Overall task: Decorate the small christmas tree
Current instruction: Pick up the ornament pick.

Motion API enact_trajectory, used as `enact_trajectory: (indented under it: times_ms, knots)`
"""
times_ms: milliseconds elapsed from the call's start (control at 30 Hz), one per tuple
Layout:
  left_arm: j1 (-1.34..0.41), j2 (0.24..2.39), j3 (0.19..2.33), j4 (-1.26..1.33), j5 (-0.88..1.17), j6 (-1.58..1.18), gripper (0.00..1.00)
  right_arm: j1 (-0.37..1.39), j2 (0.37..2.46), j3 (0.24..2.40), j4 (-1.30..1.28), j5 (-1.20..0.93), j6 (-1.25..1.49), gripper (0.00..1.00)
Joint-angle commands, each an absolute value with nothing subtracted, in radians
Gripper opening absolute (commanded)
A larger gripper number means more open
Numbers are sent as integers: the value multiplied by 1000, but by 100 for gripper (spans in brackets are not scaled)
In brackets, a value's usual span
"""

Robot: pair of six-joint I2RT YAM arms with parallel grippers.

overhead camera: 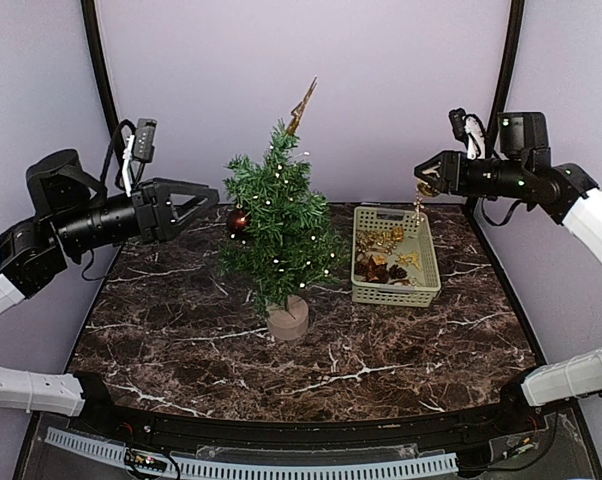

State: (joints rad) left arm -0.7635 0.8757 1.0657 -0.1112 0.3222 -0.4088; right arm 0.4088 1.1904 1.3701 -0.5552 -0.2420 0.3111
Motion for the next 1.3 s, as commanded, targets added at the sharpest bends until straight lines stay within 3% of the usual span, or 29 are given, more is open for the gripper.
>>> enact_trajectory:
  times_ms: [0, 433, 733, 1267]
  knots:
    - [-900, 962, 1157, -38, 234, -297, 74, 409, 1158, 1444, -613, -361, 304, 39]
    - [-1338, 1283, 1346, 37, -82, -129, 75, 410, 1082, 1458, -588, -699, 347, 39]
    - [-1352, 1512, 1439, 125, -164, -211, 80, 414, 1032, 1428, -539, -842, 368, 39]
    - [-1334, 1625, 1550, 111, -241, -264, 91, 414, 995, 1373, -429, -1093, 399, 40]
